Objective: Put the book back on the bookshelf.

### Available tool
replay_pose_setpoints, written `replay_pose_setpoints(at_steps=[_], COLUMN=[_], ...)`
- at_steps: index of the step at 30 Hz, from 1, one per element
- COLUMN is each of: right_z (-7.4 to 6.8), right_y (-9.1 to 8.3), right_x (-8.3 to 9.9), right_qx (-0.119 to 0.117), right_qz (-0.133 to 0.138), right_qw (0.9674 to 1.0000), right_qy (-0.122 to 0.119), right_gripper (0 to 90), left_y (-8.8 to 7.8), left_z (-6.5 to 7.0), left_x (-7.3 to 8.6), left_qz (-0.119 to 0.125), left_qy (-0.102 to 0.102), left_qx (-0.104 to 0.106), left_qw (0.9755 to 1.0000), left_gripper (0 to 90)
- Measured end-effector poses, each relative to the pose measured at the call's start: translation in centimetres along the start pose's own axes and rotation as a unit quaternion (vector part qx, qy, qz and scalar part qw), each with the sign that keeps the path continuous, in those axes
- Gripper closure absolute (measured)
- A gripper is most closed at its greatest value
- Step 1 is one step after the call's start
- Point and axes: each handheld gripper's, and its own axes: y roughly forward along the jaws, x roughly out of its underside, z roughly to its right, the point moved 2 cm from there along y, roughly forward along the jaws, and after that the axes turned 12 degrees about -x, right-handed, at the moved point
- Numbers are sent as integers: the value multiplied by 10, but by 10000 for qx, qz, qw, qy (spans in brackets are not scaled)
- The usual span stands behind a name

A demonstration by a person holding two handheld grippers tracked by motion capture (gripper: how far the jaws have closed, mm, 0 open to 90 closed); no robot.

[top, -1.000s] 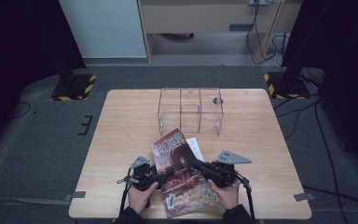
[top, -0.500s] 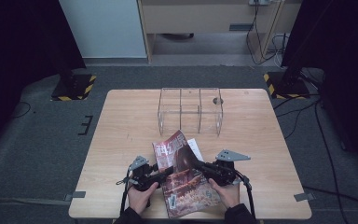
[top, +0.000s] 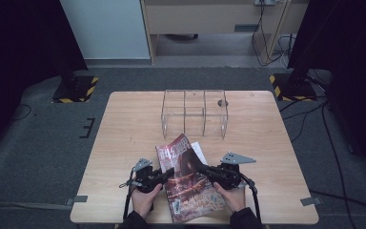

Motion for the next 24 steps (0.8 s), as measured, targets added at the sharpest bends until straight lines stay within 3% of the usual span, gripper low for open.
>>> replay_pose_setpoints(at_steps=[7,11,17,24], right_z=[6,12,15,23], right_y=[0,-1,-1,2], right_x=[0,-2,-4,-3], right_qx=[44,78,201,358], right_qz=[6,48,106,53], right_qw=[9999,9996,9994,9987], right_qy=[117,271,254,355], right_gripper=[854,824,787,790], left_y=[-7,-14,-19,-32], left_z=[3,7,8,11], left_x=[-5,-13,-24,-35], left_qz=[33,197,409,649], left_qy=[55,67,-17,-23], left_qx=[-66,-131,-131,-6], left_qw=[10000,9997,9991,9979], left_gripper=[697,726,777,810])
